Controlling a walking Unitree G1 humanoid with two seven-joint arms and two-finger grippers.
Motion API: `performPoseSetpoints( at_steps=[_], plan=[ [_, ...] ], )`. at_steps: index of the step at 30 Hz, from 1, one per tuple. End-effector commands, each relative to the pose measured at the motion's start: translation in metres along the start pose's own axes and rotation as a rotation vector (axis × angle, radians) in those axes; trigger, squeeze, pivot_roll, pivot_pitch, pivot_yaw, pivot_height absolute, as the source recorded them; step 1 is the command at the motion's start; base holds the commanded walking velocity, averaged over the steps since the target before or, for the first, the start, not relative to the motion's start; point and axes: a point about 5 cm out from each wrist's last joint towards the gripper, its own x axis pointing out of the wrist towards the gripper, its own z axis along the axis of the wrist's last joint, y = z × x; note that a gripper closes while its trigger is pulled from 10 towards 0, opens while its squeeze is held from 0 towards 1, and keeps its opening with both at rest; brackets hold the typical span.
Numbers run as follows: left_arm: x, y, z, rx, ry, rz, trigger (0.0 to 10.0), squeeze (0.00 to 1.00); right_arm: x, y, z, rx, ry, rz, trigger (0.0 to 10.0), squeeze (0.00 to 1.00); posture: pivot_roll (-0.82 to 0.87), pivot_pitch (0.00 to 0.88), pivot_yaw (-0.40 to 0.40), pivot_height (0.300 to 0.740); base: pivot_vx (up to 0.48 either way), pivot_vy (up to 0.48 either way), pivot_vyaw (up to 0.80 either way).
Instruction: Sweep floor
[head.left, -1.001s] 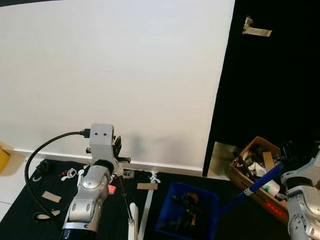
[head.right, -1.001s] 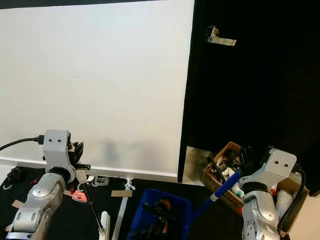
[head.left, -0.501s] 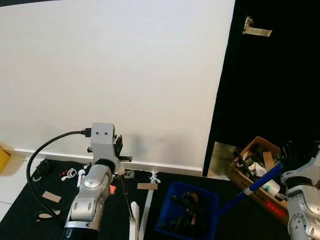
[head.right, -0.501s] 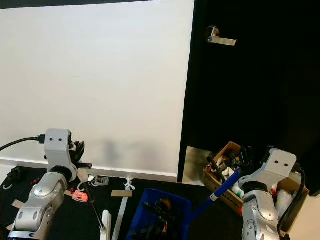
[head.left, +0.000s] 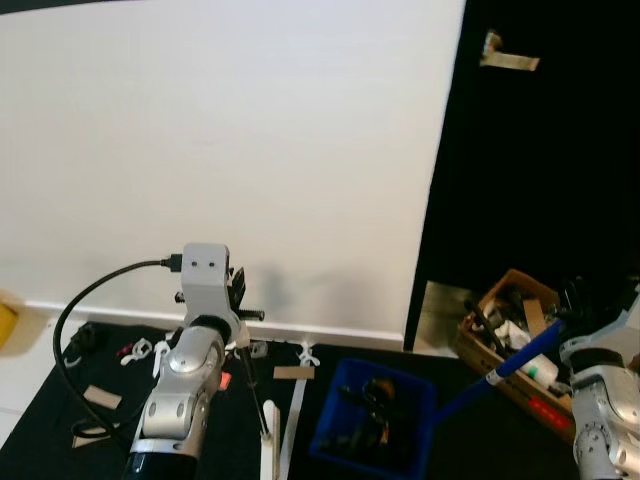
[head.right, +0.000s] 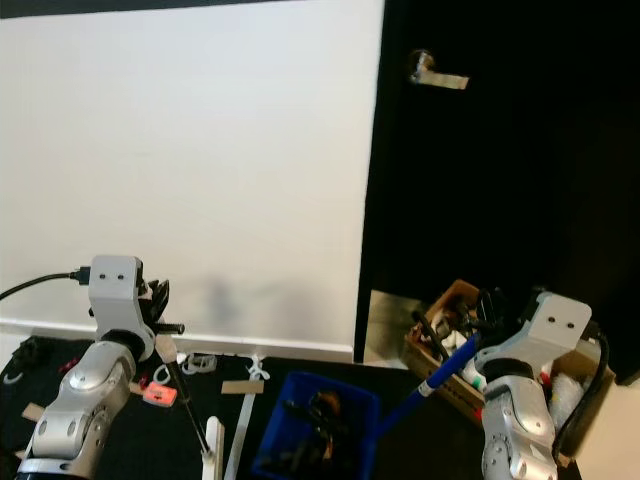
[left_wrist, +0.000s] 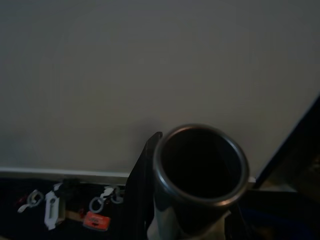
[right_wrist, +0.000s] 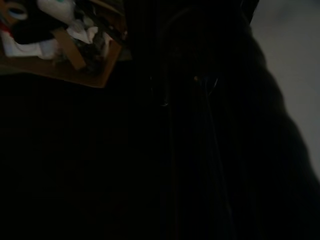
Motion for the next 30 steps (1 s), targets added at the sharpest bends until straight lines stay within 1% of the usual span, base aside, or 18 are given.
performPoseSetpoints(
  at_steps=[1,7,30],
  plan=[
    [0.0014,-0.0009,-0.0002,0.000,0.001,-0.001,10.0,0.00,-0.0016,-0.0055,-0.0004,0.015,-0.001,-0.018,10.0,0.00,-0.03,0.117,0.103,0.740,0.000,0.000,-0.80],
    [0.0043,0.0000,0.0021,-0.001,-0.007,0.005,10.0,0.00,0.0001,-0.0066,0.0010,0.012,-0.004,-0.017,10.0,0.00,-0.03,0.110,0.103,0.740,0.000,0.000,-0.80],
    [0.0027,0.0000,0.0004,-0.003,-0.006,0.010,10.0,0.00,-0.0016,-0.0057,-0.0021,0.017,0.003,-0.019,10.0,0.00,-0.03,0.104,0.105,0.740,0.000,0.000,-0.80]
  ],
)
